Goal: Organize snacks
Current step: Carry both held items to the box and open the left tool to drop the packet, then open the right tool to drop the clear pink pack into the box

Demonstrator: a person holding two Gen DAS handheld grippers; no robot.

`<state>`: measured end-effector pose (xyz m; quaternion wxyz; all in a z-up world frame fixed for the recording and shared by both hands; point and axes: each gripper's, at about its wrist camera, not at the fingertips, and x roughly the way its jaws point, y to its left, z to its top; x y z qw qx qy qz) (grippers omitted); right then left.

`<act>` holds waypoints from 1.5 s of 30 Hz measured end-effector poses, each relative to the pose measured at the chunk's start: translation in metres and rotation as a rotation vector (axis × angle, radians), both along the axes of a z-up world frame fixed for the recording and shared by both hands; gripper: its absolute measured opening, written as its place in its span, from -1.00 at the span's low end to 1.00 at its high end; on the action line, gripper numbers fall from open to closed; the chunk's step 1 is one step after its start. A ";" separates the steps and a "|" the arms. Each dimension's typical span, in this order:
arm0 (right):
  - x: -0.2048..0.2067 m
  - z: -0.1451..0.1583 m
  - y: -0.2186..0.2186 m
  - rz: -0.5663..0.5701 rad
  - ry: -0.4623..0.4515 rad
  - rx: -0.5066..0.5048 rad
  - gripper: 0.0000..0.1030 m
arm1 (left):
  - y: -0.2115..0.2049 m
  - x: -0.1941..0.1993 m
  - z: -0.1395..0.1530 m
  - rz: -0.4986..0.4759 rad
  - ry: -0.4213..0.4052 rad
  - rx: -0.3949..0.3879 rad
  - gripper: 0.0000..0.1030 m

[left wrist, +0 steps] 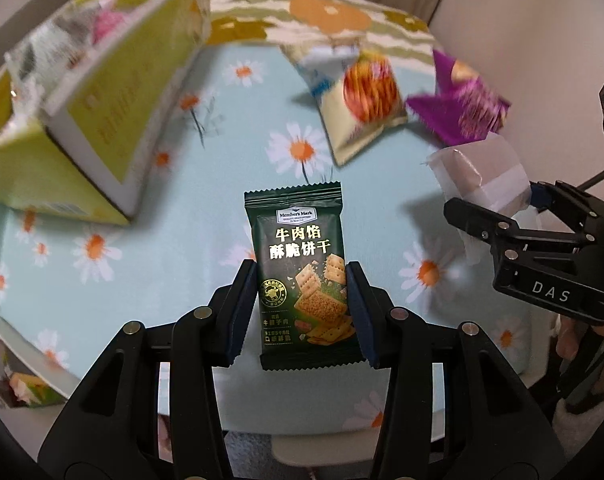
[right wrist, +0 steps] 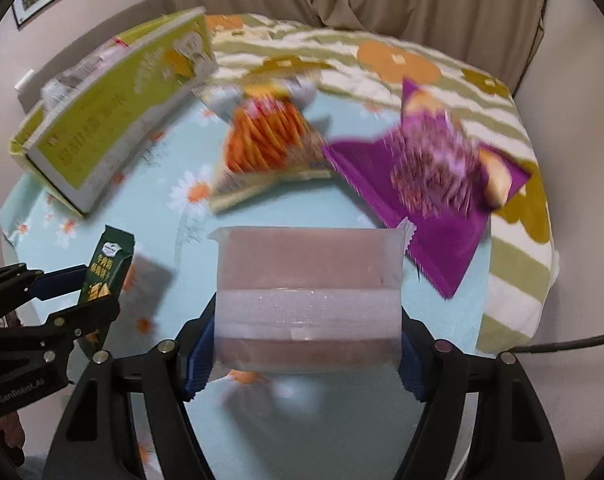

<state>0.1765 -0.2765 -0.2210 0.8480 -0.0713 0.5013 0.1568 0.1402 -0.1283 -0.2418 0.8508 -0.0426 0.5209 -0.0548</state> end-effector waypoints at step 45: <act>0.071 0.141 0.283 -0.120 -0.115 0.179 0.37 | 0.319 0.128 0.084 -0.050 -0.072 -0.018 0.95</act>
